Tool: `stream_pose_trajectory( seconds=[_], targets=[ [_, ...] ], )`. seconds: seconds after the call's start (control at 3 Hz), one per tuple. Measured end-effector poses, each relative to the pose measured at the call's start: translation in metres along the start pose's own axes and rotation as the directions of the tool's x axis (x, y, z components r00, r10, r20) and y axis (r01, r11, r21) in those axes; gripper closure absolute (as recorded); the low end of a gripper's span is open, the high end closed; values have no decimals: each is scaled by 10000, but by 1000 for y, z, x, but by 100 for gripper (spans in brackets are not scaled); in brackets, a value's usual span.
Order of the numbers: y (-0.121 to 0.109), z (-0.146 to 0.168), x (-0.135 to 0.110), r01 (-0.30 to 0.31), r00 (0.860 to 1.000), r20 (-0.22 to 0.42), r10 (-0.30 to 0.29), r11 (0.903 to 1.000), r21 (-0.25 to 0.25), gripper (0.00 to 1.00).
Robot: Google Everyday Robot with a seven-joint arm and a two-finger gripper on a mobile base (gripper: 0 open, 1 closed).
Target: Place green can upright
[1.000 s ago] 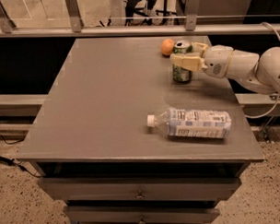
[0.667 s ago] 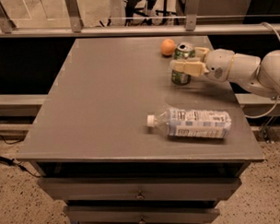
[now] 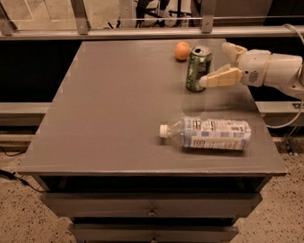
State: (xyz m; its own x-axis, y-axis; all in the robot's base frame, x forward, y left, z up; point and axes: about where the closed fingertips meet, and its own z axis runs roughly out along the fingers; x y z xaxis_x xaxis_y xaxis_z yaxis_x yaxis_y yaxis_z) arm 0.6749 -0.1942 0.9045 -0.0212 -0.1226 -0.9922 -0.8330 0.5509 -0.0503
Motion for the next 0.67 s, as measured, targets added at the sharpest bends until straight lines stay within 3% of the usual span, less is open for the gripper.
stream_pose_trajectory(
  seconds=[0.33, 0.67],
  targets=[
    [-15, -44, -19, 394, 9991, 118, -406, 9956, 855, 0],
    [-15, -45, -19, 386, 9991, 113, -398, 9955, 860, 0]
  ],
)
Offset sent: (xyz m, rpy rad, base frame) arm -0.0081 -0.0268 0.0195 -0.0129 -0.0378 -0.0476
